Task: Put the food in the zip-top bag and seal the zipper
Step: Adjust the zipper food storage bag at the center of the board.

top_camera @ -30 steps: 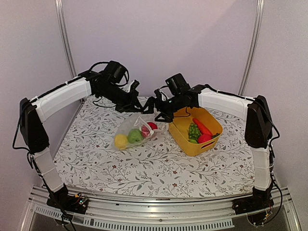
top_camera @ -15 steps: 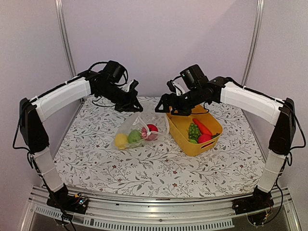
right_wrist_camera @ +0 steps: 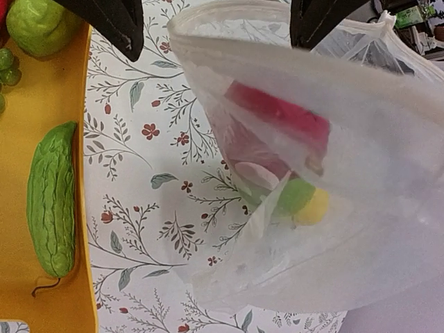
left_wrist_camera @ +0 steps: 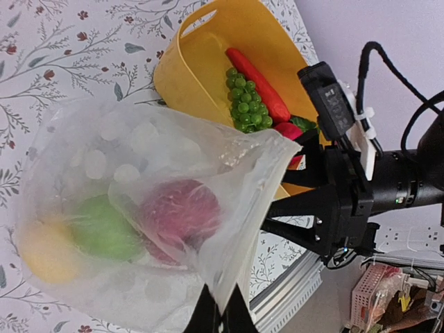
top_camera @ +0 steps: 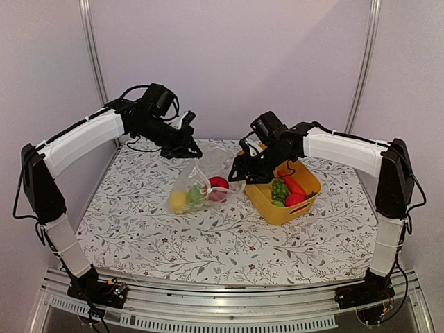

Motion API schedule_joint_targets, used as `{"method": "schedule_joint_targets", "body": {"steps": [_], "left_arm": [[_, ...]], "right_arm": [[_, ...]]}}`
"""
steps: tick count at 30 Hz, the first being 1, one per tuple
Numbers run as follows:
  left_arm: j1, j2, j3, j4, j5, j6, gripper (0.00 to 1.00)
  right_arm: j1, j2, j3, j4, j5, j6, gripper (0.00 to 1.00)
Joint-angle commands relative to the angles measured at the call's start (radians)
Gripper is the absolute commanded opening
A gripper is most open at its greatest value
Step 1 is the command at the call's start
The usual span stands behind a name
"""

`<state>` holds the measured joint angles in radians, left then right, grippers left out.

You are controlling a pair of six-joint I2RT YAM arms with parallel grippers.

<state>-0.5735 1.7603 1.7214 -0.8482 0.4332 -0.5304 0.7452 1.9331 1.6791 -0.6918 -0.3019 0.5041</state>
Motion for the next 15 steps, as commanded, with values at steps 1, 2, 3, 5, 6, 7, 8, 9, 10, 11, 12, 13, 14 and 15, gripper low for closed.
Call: {"method": "schedule_joint_targets", "body": {"steps": [1,2,3,5,6,7,8,9,10,11,12,13,14,15], "left_arm": [[0.014,-0.047,-0.006,-0.008,-0.001,0.011,0.0],[0.014,-0.05,-0.009,-0.008,-0.002,0.011,0.0],[0.015,-0.052,-0.011,-0.008,-0.005,0.011,0.0],[0.014,-0.057,-0.015,-0.008,-0.008,0.011,0.0],[0.015,-0.058,-0.017,-0.009,-0.011,0.013,0.0],[0.014,-0.058,-0.018,-0.009,-0.014,0.013,0.0],[0.014,-0.057,-0.02,-0.009,-0.016,0.016,0.0],[0.015,-0.056,-0.023,-0.01,-0.021,0.016,0.0],[0.014,-0.054,-0.027,-0.011,-0.023,0.017,0.0],[0.013,-0.052,-0.034,-0.012,-0.029,0.019,0.0],[0.013,-0.048,-0.043,-0.012,-0.037,0.024,0.0],[0.013,-0.042,-0.052,-0.012,-0.048,0.031,0.0],[0.014,-0.034,-0.066,-0.011,-0.064,0.042,0.0],[0.012,-0.023,-0.076,-0.019,-0.084,0.053,0.0]], "right_arm": [[0.003,0.054,0.01,0.025,-0.031,0.021,0.68],[0.003,0.065,0.018,0.028,-0.034,0.026,0.66],[0.003,0.08,0.025,0.032,-0.037,0.029,0.63],[0.003,0.098,0.035,0.045,-0.044,0.038,0.55],[0.003,0.104,0.045,0.049,-0.05,0.046,0.47],[0.003,0.111,0.056,0.049,-0.057,0.054,0.35],[0.004,0.111,0.066,0.049,-0.065,0.06,0.21],[0.003,0.105,0.074,0.047,-0.069,0.072,0.09],[0.004,0.088,0.083,0.038,-0.075,0.078,0.01],[0.003,0.076,0.098,0.024,-0.089,0.085,0.0],[0.003,0.061,0.131,-0.007,-0.11,0.094,0.0],[0.003,0.052,0.163,-0.036,-0.132,0.096,0.0],[0.003,0.041,0.203,-0.065,-0.153,0.097,0.0],[0.003,0.038,0.241,-0.089,-0.172,0.097,0.0]]}}
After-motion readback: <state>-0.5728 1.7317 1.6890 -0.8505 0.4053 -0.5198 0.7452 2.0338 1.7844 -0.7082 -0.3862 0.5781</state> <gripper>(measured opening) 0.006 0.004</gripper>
